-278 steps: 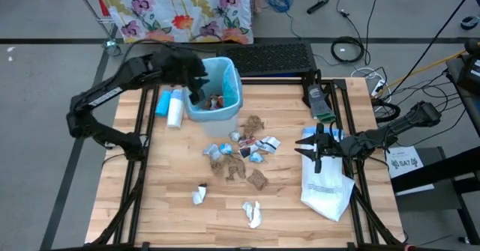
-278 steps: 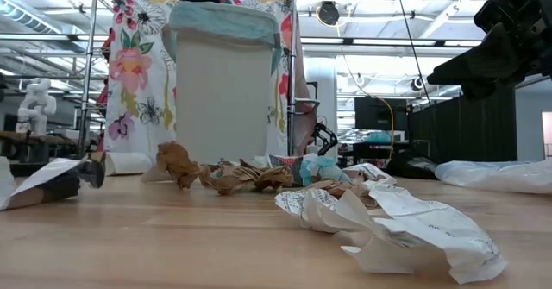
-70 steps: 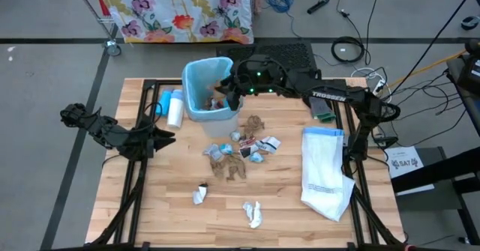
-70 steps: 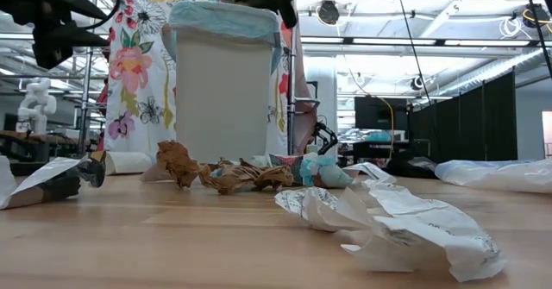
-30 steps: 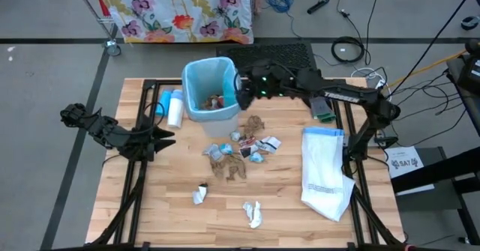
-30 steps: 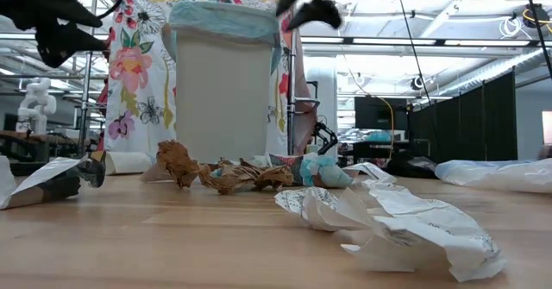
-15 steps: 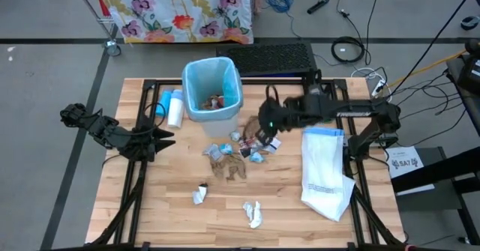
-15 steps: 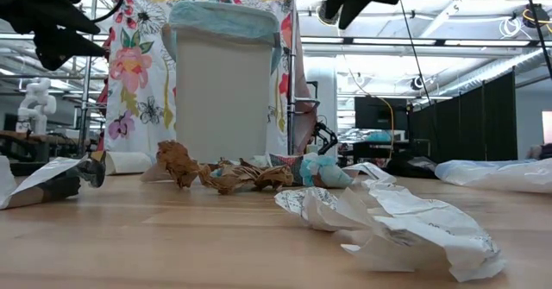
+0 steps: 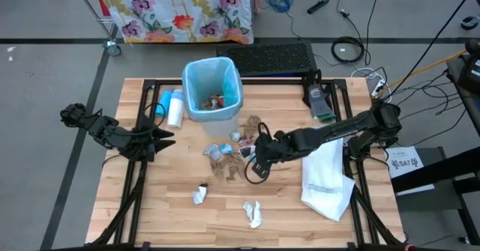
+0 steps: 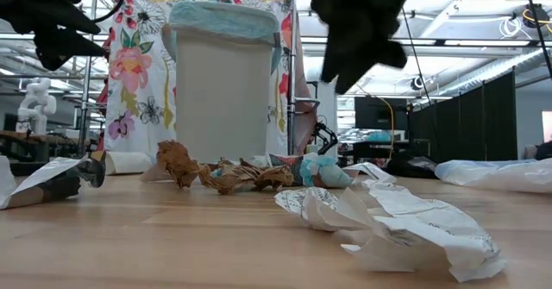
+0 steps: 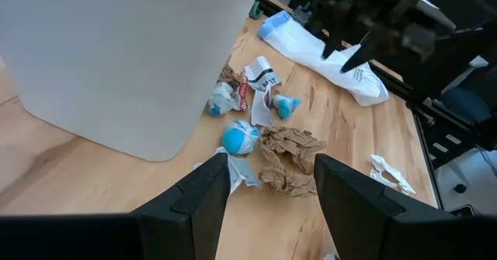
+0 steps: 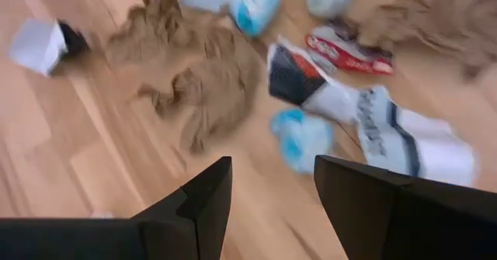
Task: Place trash/remove bag and relplace
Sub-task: Put the blue trash bag bag into the white trash bin
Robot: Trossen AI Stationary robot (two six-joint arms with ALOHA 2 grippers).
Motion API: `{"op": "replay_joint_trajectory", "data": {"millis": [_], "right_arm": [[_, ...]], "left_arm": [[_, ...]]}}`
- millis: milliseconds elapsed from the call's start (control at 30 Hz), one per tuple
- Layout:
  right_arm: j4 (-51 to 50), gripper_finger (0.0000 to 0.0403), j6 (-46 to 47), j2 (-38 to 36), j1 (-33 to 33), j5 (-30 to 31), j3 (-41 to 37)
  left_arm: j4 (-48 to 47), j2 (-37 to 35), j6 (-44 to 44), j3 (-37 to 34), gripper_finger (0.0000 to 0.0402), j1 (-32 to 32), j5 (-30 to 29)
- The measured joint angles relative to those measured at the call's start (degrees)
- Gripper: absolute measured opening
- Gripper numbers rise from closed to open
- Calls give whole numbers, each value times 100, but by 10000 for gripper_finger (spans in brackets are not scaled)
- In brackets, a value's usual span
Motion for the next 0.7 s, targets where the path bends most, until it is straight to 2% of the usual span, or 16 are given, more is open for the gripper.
{"op": "replay_joint_trajectory", "data": {"millis": [200, 400, 533, 600, 700], "right_arm": [[940, 176, -483, 350, -284, -564, -566], [990, 176, -1136, 902, -456, -421, -587], [1430, 168, -1602, 1344, -602, -688, -565], [1467, 140, -1525, 1508, -661, -793, -547], [1481, 54, -1312, 1511, -683, -915, -550]], "left_arm": [[6, 1, -9, 0, 191, 0, 0], [219, 0, -15, 0, 191, -1, 0], [266, 2, -31, 0, 191, 1, 0], [267, 2, -41, 0, 191, 1, 0], [267, 0, -286, 0, 191, 2, -2]]}}
